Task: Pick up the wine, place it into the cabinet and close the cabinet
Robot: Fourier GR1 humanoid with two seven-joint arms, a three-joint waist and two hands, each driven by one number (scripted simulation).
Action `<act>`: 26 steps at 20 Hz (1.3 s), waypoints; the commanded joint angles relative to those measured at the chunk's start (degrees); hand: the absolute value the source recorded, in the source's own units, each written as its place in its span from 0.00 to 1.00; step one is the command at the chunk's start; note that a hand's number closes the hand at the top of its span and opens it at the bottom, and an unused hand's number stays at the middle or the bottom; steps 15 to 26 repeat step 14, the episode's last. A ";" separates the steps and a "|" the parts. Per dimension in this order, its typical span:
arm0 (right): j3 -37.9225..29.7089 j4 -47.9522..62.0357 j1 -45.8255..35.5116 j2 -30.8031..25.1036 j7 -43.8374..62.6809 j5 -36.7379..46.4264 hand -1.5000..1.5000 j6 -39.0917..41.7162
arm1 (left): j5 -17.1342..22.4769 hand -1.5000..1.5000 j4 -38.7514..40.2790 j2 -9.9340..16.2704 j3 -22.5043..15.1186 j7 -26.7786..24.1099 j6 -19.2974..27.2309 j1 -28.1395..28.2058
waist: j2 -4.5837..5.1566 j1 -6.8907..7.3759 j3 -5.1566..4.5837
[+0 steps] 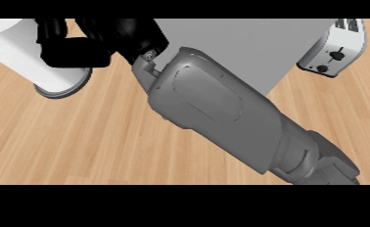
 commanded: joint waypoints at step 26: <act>-4.48 16.23 2.47 -7.46 -10.18 1.00 1.00 2.12 | 1.39 1.00 -0.46 0.03 1.17 1.84 2.45 -2.26 | 3.40 -2.76 1.09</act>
